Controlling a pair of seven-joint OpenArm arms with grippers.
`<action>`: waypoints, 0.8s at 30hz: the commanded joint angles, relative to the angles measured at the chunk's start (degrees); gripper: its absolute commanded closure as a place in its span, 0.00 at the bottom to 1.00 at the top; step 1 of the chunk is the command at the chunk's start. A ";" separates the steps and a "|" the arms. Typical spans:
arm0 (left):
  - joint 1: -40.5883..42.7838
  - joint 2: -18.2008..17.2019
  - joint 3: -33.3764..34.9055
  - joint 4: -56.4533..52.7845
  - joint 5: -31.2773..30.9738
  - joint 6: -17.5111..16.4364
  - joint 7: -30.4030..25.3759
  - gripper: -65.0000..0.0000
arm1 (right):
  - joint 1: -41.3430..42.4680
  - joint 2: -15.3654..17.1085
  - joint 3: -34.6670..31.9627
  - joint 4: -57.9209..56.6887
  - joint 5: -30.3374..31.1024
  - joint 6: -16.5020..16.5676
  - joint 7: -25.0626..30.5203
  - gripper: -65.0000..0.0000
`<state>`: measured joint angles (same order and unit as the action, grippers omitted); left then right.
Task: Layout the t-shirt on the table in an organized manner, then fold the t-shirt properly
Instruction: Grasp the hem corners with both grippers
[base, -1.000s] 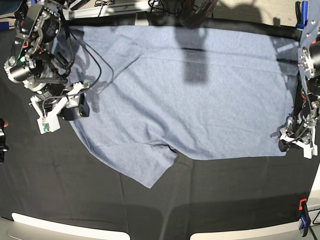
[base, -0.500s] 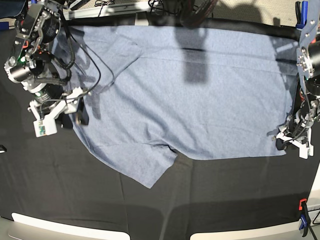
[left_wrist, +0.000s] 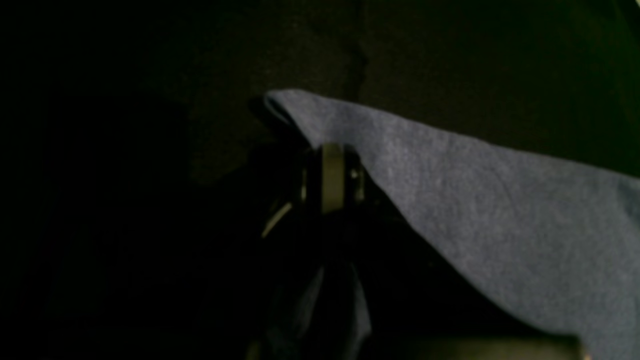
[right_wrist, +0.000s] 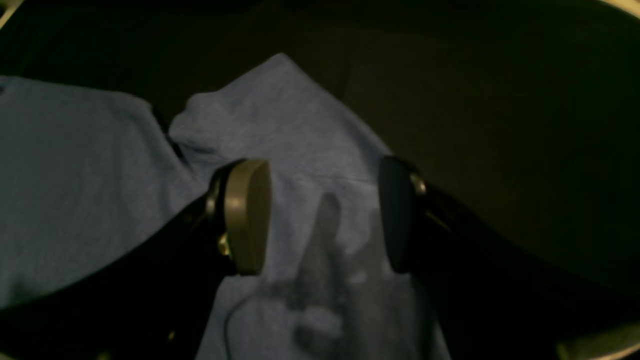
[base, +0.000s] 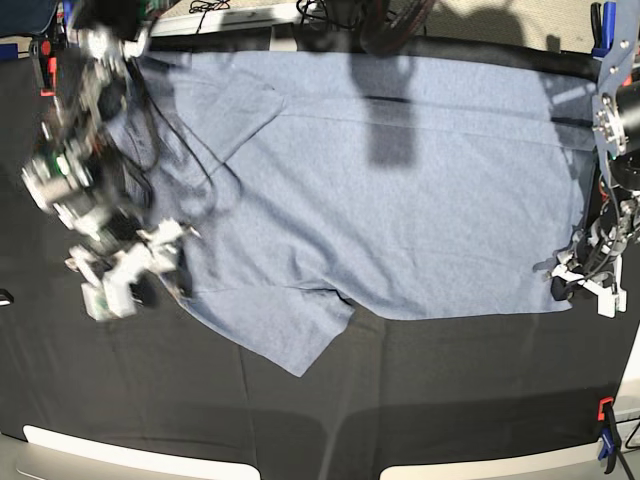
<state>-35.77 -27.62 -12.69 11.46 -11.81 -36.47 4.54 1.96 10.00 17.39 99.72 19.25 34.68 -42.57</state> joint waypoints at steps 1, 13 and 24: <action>-1.38 -0.83 0.04 0.50 -0.17 -0.42 -0.04 1.00 | 2.71 0.48 -1.14 -1.22 0.59 0.04 0.39 0.49; -1.36 -0.83 0.04 0.50 -0.17 -0.39 0.15 1.00 | 23.54 0.48 -10.38 -28.83 -5.70 -1.27 -1.16 0.49; -1.36 -0.83 0.04 0.50 -0.20 -0.42 0.15 1.00 | 39.80 0.79 -10.40 -59.30 -13.05 -1.55 4.35 0.49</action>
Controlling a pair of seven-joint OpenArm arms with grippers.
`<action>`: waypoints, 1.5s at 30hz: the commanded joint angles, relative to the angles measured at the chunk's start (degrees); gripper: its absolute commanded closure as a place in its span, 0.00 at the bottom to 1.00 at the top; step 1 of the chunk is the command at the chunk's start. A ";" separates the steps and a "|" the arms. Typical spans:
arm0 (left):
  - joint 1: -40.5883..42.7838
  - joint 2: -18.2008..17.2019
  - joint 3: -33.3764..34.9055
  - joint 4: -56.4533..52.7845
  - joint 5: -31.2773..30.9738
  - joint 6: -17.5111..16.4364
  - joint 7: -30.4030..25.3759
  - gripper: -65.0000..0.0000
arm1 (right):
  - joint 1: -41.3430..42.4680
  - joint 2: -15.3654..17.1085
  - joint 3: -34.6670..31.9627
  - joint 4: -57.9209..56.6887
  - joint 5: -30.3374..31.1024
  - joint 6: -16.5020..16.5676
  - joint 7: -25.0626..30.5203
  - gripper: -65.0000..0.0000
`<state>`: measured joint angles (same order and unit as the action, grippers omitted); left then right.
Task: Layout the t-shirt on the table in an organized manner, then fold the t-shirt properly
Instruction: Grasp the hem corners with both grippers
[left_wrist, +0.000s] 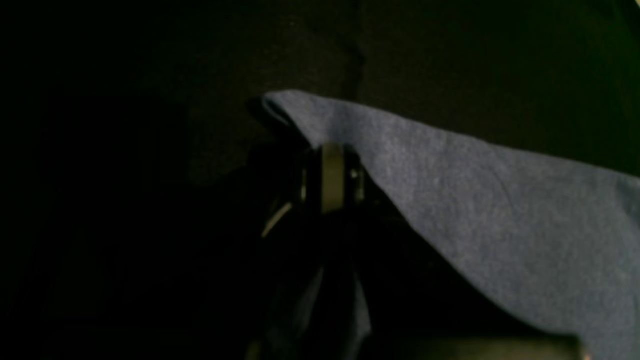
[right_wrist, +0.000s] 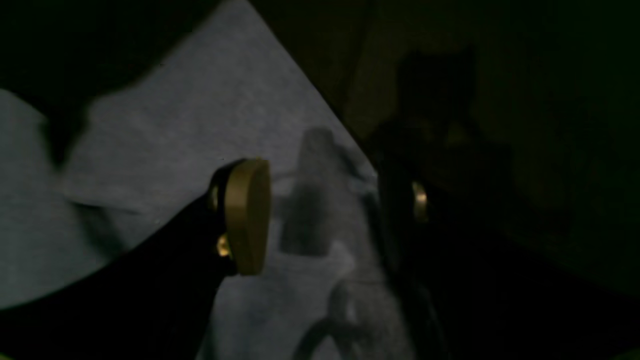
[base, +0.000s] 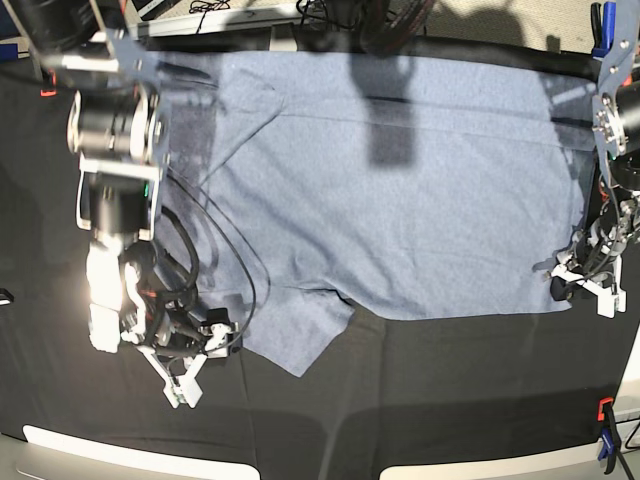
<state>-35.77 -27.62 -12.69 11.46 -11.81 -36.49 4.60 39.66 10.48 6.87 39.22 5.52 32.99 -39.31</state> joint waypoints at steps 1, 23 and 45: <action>-1.36 -0.83 0.04 0.50 -0.20 -0.39 0.09 1.00 | 3.13 0.33 0.11 -1.36 0.00 -0.66 1.75 0.49; -1.20 -0.81 0.04 0.50 -0.24 -0.39 -0.35 1.00 | 3.93 0.61 -4.04 -11.02 -6.47 -9.31 4.20 0.49; -0.81 1.73 0.04 0.50 -0.39 -0.46 -6.91 1.00 | 1.88 0.70 -9.86 -10.82 -11.50 -11.37 14.53 1.00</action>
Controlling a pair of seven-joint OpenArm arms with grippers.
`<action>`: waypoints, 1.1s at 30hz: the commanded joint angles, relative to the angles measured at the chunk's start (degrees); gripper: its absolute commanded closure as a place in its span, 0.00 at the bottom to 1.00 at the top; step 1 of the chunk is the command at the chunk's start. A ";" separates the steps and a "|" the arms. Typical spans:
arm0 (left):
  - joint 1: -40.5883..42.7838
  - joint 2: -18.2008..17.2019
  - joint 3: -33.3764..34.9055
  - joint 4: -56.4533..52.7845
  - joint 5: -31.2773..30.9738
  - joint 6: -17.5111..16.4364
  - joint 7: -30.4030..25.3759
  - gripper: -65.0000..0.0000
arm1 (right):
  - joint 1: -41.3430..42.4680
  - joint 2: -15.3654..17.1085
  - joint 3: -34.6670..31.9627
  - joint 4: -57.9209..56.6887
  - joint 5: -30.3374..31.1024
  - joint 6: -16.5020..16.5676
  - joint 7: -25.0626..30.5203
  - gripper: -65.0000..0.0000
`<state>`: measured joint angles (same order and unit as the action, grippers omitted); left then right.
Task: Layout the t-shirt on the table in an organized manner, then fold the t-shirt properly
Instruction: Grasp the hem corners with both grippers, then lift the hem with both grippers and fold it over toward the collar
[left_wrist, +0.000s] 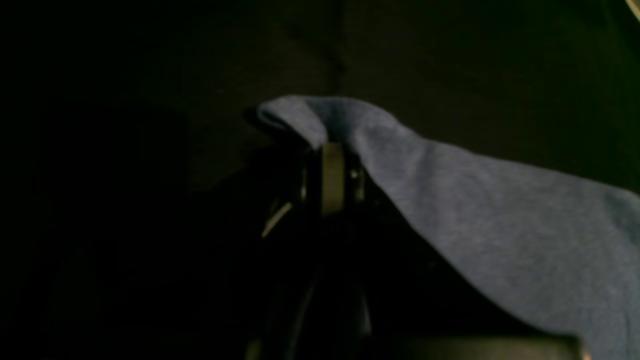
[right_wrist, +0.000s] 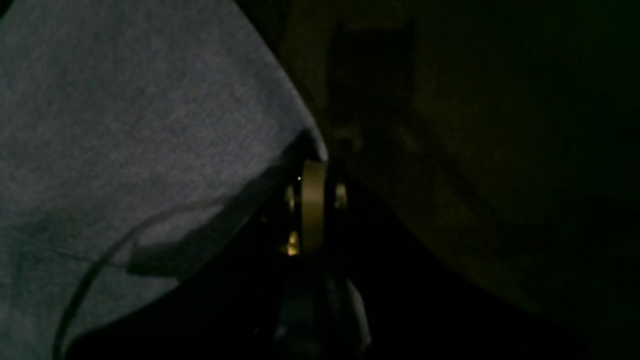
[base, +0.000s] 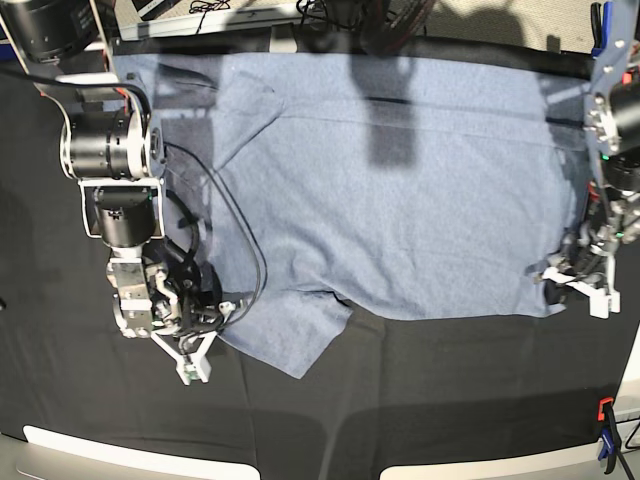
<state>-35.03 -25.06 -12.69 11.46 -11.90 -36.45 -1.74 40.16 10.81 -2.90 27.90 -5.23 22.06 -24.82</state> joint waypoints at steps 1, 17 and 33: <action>-1.49 -0.79 0.04 0.50 -0.33 -0.50 -2.25 1.00 | 1.38 0.52 -0.09 0.63 -1.01 -0.46 0.98 1.00; -1.97 -0.85 0.04 0.52 -0.13 1.03 -9.99 1.00 | 1.42 1.95 -0.07 8.92 -0.83 -3.67 3.06 1.00; 1.90 -3.52 0.02 13.75 -6.36 2.51 -0.81 1.00 | -1.07 2.38 -0.07 16.92 -2.10 -3.65 -0.17 1.00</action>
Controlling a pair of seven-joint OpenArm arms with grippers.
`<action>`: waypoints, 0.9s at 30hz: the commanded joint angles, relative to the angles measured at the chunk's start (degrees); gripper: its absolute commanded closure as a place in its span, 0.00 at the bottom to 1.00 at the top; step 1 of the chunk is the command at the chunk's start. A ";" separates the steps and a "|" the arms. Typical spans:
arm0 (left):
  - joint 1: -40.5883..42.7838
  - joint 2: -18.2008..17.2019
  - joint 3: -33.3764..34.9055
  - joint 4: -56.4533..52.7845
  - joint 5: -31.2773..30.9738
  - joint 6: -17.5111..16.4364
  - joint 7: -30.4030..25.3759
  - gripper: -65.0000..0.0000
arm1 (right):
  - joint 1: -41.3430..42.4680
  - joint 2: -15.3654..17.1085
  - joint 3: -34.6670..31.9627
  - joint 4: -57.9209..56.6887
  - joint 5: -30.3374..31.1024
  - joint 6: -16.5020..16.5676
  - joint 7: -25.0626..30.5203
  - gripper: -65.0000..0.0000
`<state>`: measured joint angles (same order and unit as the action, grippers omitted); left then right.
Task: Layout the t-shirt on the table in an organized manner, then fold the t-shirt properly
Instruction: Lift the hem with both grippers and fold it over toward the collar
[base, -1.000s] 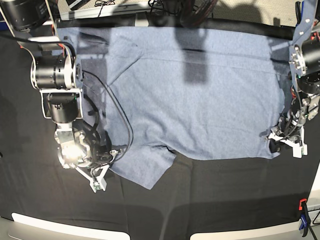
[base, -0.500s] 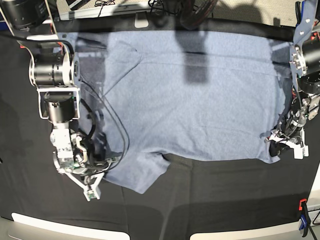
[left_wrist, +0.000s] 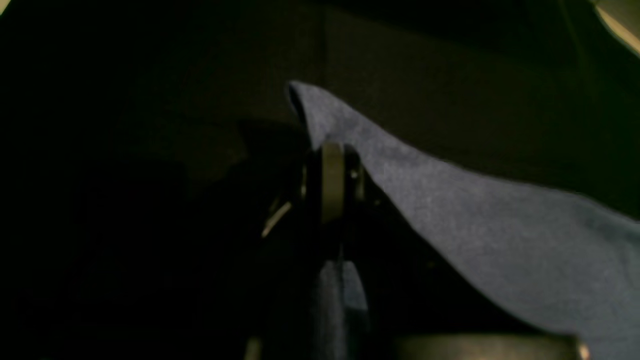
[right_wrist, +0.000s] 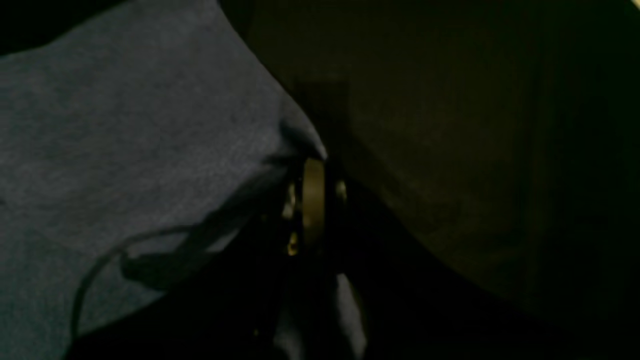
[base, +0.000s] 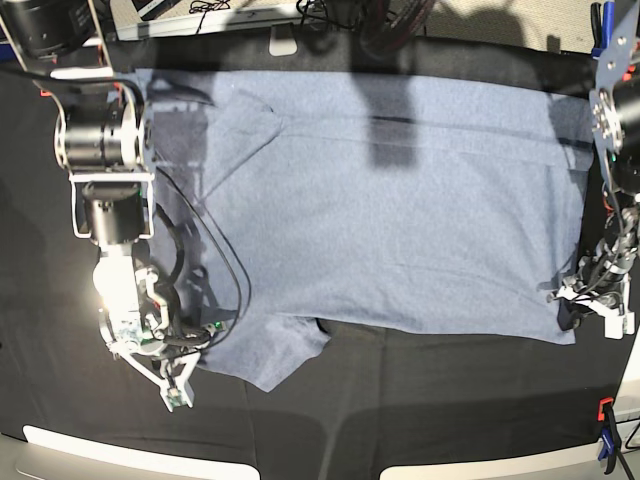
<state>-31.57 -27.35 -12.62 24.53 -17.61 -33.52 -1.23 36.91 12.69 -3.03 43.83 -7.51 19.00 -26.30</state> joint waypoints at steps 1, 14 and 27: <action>0.04 -1.31 -0.09 2.45 -1.64 -0.42 -1.29 1.00 | 1.27 0.50 0.07 2.64 0.17 -0.59 1.07 1.00; 17.88 -1.01 -4.07 27.02 -5.20 -0.33 0.28 1.00 | -14.08 0.50 3.10 23.96 0.15 -0.63 0.55 1.00; 25.51 -0.90 -10.69 32.50 -13.14 -5.40 5.97 1.00 | -28.63 0.48 9.64 42.49 1.44 -0.61 0.35 1.00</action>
<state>-5.04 -27.16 -22.94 55.90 -29.45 -38.19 6.28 6.79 12.51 6.17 85.10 -6.13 18.98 -27.33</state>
